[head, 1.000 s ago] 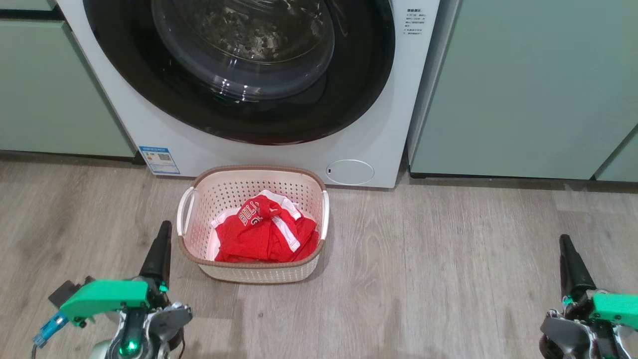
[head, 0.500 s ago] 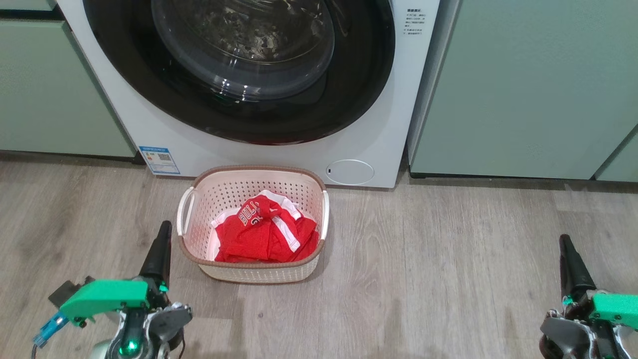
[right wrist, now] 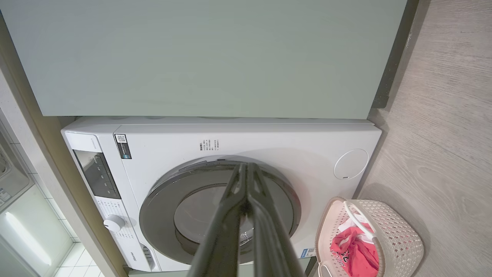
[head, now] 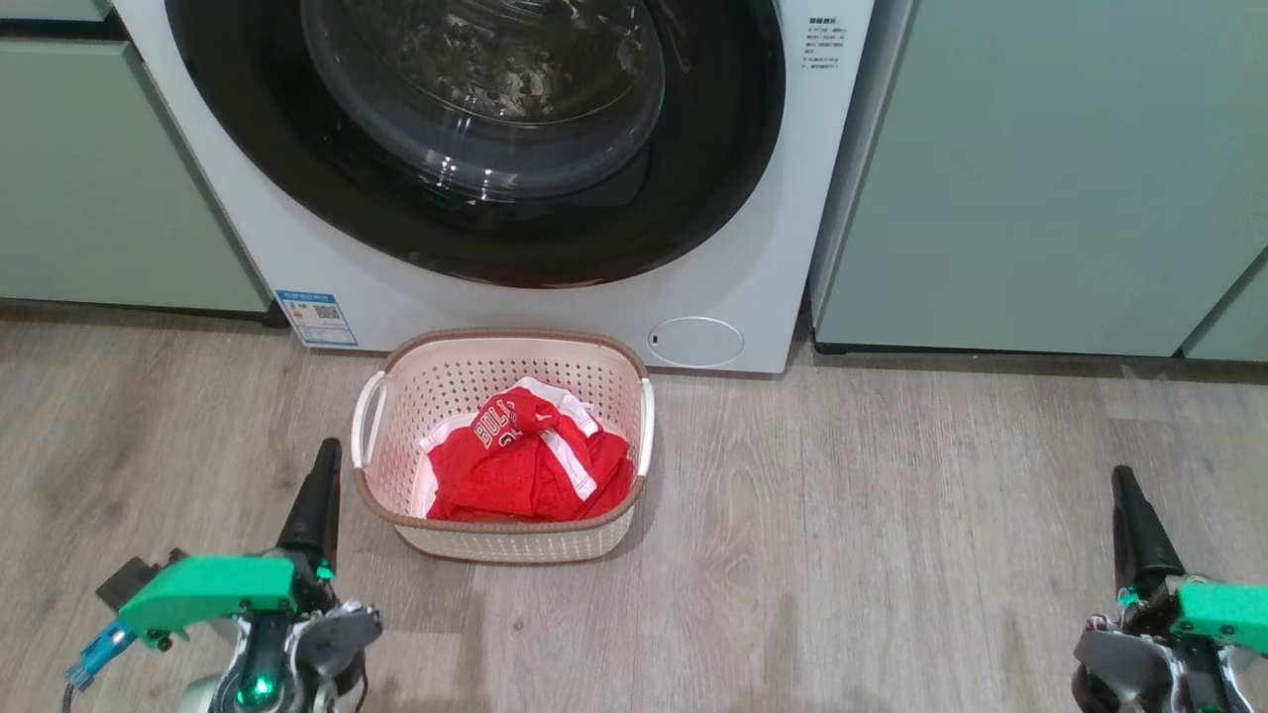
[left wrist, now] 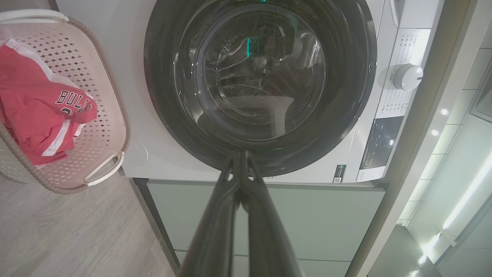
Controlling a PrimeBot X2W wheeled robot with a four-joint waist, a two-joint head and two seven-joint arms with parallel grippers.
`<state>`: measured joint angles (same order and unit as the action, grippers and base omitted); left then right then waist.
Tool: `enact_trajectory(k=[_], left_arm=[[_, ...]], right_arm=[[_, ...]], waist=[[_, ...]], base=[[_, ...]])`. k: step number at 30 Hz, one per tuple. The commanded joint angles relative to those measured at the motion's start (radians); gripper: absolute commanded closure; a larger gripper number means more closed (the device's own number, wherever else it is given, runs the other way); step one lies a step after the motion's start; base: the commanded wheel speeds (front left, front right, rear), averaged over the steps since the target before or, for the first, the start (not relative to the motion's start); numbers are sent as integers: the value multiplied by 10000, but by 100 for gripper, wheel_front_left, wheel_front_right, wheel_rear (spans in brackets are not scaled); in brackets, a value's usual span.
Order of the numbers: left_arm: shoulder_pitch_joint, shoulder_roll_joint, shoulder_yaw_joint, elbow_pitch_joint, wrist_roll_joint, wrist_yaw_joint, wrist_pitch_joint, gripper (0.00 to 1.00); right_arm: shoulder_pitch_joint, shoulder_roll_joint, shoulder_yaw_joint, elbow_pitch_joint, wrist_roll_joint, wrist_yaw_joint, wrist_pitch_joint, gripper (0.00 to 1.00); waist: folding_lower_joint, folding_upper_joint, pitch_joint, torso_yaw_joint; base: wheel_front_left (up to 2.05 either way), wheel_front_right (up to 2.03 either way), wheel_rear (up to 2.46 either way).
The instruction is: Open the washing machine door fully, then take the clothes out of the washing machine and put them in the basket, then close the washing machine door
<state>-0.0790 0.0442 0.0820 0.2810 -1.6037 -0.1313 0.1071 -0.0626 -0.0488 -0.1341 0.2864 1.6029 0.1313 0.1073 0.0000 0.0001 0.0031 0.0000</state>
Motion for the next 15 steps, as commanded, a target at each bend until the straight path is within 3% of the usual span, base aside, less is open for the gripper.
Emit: enact_trajectory(k=[1,15], left_arm=[[-289,60,317,-360,-51,6,60,100],[-289,60,316,-360,-51,6,60,100]], right_arm=[[-454,-14,205,-416,58,-6,58,100],[-454,-14,205,-416,58,-6,58,100]], waist=[[0,-1,0,0],[0,-1,0,0]], base=[[0,0,0],[0,0,0]])
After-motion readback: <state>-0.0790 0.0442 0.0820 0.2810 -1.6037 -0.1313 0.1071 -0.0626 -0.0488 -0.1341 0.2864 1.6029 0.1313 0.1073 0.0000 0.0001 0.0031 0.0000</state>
